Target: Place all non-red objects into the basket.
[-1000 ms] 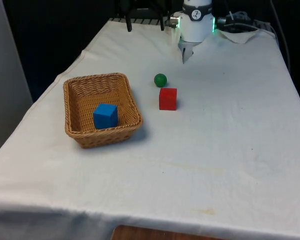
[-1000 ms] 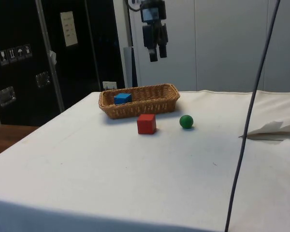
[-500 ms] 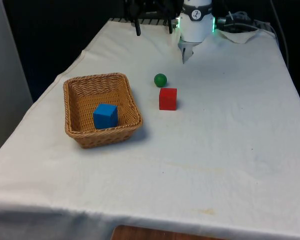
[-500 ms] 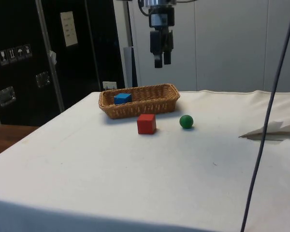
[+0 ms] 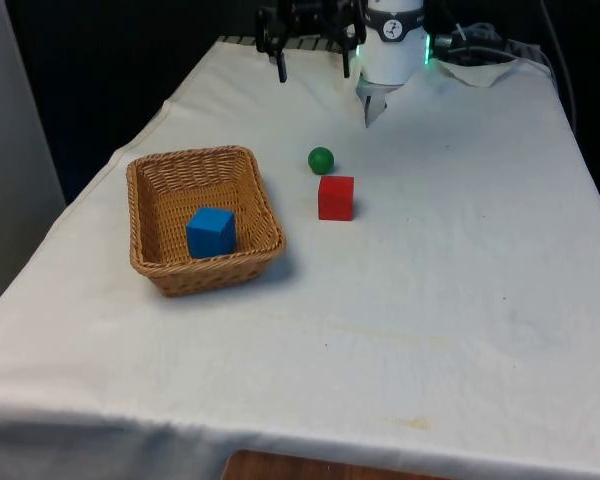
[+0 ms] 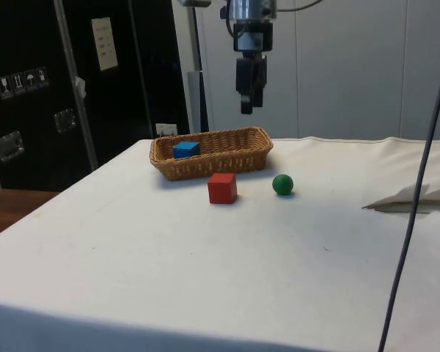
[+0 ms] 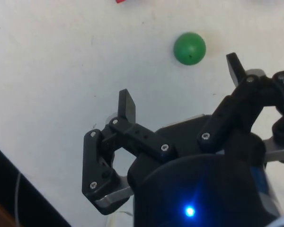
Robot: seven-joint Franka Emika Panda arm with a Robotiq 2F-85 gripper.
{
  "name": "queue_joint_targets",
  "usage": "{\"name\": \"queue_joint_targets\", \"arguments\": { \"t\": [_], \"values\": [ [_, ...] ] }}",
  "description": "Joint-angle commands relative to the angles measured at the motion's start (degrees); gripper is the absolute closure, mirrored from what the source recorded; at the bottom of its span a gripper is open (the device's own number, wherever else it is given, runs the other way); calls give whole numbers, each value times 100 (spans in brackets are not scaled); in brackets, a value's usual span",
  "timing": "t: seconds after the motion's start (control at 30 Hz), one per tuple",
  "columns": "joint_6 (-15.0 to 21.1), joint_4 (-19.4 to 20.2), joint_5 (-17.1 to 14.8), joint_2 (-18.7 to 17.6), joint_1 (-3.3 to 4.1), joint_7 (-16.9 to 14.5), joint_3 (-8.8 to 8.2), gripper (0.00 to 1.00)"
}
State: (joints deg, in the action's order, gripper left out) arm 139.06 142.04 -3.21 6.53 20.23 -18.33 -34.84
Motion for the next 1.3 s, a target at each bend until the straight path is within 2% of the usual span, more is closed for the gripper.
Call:
{"name": "queue_joint_targets", "arguments": {
  "t": [0.0, 0.13, 0.17, 0.2, 0.37, 0.43, 0.67, 0.7, 0.73, 0.87, 0.93, 0.97, 1.13, 1.23, 1.27],
  "values": [
    [132, 52, 115, -23, -11, 23, 11, 0],
    [332, 178, 166, -69, 0, -69, 17, 0],
    [195, 126, 92, -34, 0, -86, 0, 0],
    [372, 201, 166, -80, 6, -86, 23, 0],
    [739, 430, 126, -126, 11, -183, 92, 0],
    [739, 458, 103, -138, 0, -206, 103, 0],
    [1152, 728, 63, -120, 17, -241, 189, 0],
    [1020, 659, 103, -138, 0, -212, 189, 0],
    [1197, 762, 69, -120, 17, -246, 195, 0],
    [1455, 922, 92, -166, 11, -355, 195, 0],
    [1541, 991, 86, -166, 6, -413, 189, 0],
    [1444, 945, 103, -178, 0, -372, 195, 0],
    [1793, 1163, 52, -138, -6, -579, 149, 0],
    [1874, 1215, 46, -149, -6, -630, 132, 0],
    [1799, 1163, 97, -195, -17, -573, 138, 0]
  ]
}}
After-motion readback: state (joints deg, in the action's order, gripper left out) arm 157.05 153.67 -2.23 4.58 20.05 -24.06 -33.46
